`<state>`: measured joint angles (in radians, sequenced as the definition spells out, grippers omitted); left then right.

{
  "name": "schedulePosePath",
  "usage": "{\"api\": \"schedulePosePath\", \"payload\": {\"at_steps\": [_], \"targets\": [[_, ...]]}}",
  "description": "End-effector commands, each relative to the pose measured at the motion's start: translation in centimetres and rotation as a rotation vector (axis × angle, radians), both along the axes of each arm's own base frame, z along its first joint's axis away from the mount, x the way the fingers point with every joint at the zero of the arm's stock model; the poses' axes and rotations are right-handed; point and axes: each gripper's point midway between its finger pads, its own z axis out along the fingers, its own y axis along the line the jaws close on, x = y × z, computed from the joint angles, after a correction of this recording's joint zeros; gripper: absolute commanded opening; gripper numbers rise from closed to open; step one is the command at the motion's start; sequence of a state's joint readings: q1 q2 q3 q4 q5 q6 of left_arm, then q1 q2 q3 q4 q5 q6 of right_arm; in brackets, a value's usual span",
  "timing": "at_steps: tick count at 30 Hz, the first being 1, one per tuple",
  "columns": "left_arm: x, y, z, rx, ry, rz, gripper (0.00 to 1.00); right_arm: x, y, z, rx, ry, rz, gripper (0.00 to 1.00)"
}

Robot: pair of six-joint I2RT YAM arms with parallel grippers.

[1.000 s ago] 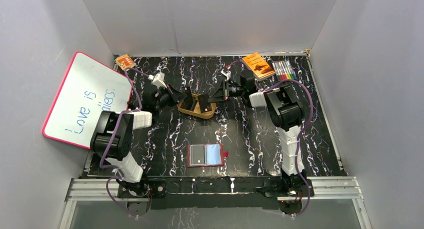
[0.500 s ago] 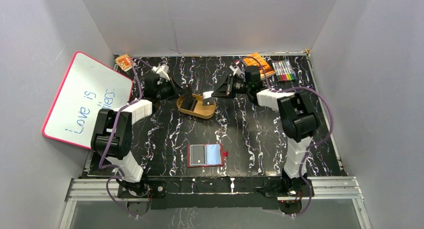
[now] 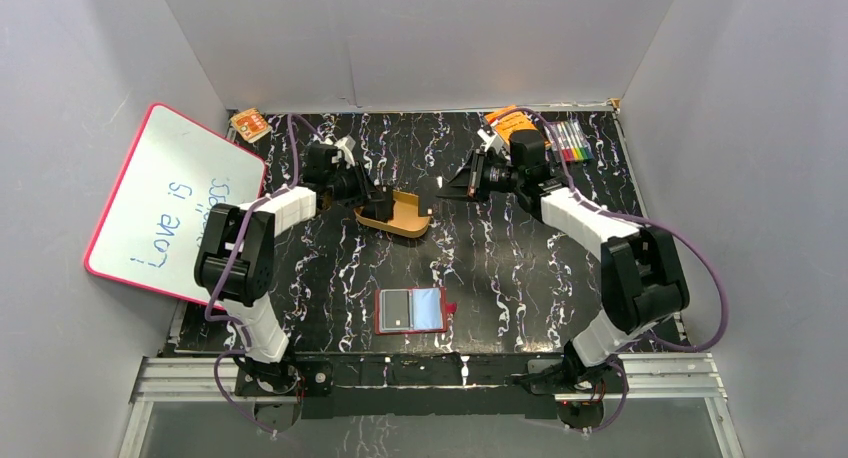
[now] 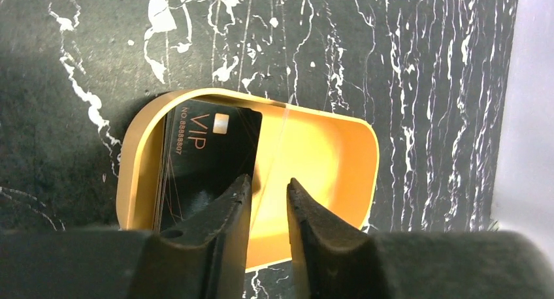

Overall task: Put the credit cards into the card holder
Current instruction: Place the credit card in the storage box.

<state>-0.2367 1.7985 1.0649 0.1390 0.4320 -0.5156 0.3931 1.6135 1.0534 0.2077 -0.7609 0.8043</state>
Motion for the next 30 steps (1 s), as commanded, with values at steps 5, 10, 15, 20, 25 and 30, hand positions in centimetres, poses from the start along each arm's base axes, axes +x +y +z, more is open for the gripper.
{"api": "schedulePosePath", "payload": {"at_steps": [5, 10, 15, 20, 25, 30], "targets": [[0.3, 1.5, 2.6, 0.053, 0.0, 0.081, 0.51, -2.5, -1.7, 1.3, -0.056, -0.034, -0.005, 0.0], [-0.5, 3.0, 7.6, 0.072, -0.064, 0.161, 0.7, -4.7, -3.2, 0.5, -0.134, -0.021, -0.003, 0.0], [-6.6, 1.4, 11.1, 0.057, -0.122, 0.13, 0.83, -9.2, -4.6, -2.0, -0.195, 0.051, 0.038, 0.0], [-15.7, -2.5, 8.7, 0.064, -0.061, 0.007, 0.82, -14.6, -5.8, -5.4, -0.241, 0.16, 0.073, 0.0], [-21.7, -5.7, 5.7, 0.094, 0.003, -0.069, 0.82, -18.5, -6.4, -7.8, -0.301, 0.219, 0.101, 0.0], [-24.3, -9.4, 3.9, 0.198, -0.013, -0.159, 0.84, -20.1, -7.7, -9.8, -0.354, 0.267, 0.052, 0.0]]}}
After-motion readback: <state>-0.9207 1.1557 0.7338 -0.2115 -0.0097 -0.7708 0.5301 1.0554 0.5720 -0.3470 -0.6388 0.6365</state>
